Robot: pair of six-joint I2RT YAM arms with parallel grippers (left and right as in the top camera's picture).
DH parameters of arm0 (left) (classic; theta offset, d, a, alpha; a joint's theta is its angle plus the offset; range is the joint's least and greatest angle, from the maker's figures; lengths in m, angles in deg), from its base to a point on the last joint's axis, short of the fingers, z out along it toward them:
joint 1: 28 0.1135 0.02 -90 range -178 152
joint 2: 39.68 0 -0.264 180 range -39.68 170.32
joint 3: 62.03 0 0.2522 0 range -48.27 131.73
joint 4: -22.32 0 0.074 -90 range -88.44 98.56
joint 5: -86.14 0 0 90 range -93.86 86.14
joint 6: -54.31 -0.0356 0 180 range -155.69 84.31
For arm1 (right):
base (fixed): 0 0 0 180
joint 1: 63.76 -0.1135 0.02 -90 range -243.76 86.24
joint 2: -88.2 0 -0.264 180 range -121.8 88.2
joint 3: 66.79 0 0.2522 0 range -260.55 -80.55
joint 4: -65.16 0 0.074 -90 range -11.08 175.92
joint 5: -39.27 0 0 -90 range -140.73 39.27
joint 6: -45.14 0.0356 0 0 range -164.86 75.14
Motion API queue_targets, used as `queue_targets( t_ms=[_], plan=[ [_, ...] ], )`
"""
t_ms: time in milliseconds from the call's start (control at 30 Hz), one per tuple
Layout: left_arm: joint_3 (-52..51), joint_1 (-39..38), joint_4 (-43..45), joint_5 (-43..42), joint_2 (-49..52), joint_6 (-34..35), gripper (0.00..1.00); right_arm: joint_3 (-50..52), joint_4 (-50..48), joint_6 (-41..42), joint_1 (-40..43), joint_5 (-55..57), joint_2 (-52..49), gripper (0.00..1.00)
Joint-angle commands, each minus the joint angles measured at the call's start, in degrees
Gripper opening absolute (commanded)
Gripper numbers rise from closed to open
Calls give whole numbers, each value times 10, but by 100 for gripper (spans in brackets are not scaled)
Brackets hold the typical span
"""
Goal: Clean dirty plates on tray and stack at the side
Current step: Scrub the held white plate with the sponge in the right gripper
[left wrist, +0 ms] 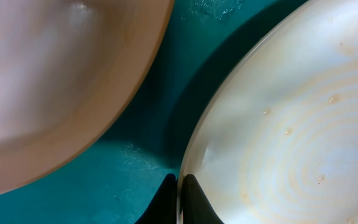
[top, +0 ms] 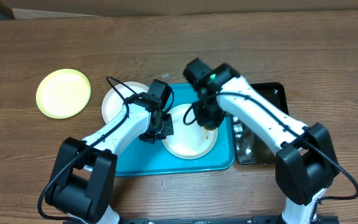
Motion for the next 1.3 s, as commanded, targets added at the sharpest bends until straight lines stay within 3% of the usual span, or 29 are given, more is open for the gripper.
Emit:
queue_targets(
  t_ms=[0, 400, 767, 1000, 1267],
  plan=[
    [7, -2, 1, -2, 4, -5, 4, 52, -37, 28, -9, 40, 12, 4],
    [7, -2, 1, -8, 4, -5, 4, 186, -187, 40, -9, 37, 7, 4],
    [7, -2, 2, -13, 4, -6, 4, 188, -190, 39, -9, -10, -36, 13],
    [7, -4, 6, -28, 4, -25, 4, 187, -181, -49, -9, -136, -36, 9],
    [7, -4, 6, -28, 4, -25, 4, 153, -165, -92, 0, -243, -36, 4]
  ],
)
